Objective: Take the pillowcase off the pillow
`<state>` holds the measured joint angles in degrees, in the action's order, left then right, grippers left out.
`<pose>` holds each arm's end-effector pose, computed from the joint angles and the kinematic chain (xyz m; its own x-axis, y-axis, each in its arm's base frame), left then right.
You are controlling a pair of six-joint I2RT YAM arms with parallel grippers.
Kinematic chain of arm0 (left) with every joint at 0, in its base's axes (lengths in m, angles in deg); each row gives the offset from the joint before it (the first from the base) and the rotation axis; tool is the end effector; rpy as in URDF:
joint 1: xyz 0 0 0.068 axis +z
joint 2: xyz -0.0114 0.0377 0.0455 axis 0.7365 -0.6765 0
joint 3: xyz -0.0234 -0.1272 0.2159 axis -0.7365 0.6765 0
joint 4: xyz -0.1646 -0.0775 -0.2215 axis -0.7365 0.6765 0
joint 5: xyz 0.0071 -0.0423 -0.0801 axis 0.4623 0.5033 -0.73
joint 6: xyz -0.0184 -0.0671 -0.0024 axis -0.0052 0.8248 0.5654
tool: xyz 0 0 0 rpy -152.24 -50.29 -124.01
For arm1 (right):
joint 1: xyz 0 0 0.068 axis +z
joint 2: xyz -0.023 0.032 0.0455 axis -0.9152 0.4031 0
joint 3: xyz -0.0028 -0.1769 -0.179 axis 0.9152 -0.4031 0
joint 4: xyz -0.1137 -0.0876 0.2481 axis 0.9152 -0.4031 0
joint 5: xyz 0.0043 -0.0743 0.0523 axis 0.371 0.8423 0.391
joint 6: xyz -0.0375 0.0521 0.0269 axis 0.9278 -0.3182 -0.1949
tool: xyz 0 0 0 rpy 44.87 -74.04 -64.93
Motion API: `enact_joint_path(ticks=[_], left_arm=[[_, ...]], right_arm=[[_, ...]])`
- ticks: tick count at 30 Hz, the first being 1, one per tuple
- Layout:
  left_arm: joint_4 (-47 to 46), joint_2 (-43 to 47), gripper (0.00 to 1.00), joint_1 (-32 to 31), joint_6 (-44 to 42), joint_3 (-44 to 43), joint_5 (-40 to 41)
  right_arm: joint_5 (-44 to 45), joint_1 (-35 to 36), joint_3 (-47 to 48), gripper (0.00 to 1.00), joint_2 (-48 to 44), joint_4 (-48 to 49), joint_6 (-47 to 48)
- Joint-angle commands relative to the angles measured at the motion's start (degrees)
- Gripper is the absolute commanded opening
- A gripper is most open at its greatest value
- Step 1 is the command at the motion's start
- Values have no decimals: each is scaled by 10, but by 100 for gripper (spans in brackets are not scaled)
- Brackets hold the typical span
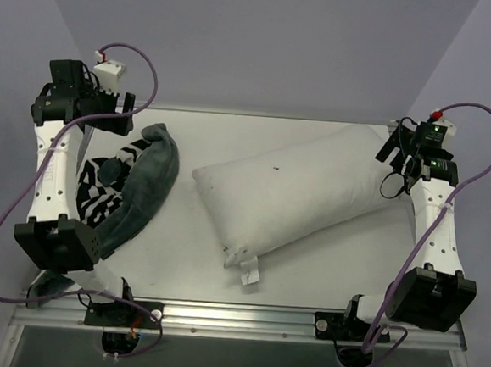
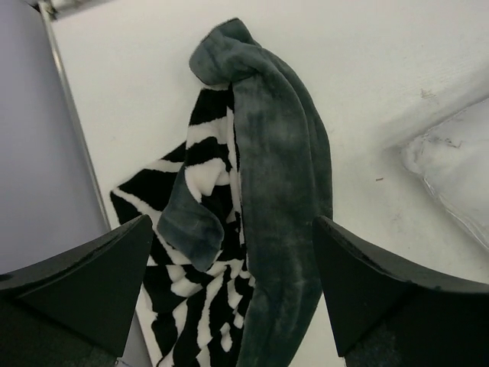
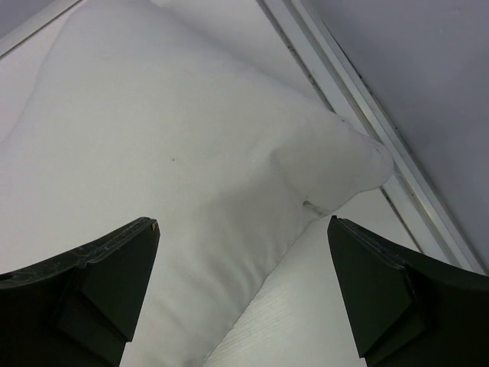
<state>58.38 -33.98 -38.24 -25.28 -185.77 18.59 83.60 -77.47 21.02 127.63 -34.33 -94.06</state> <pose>0.3936 0.0483 0.3809 -0.6311 0.2104 -0.7467 0.2543 0.9654 0.0572 0.3586 -0.0771 0.3407 -0.3628 0.3541 -0.8620 0.3984 0.8951 0.2001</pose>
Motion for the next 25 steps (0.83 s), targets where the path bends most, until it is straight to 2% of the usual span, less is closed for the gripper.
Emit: enact_joint_path(ticks=[1, 3, 7, 14, 17, 25], left_arm=[[15, 95, 94, 1, -34, 32, 13], [17, 136, 94, 0, -55, 73, 24], [-3, 217, 94, 0, -89, 233, 63], [-8, 340, 94, 1, -108, 396, 98], [-15, 366, 94, 1, -86, 443, 107], [-34, 394, 94, 1, -37, 501, 114]], right_arm=[[11, 3, 16, 100, -38, -15, 9], [5, 4, 9, 100, -45, -21, 10], [0, 5, -10, 100, -61, -29, 9], [-27, 8, -68, 100, -117, -9, 9], [-38, 8, -86, 100, -140, 4, 10], [-26, 8, -115, 100, -166, 6, 2]])
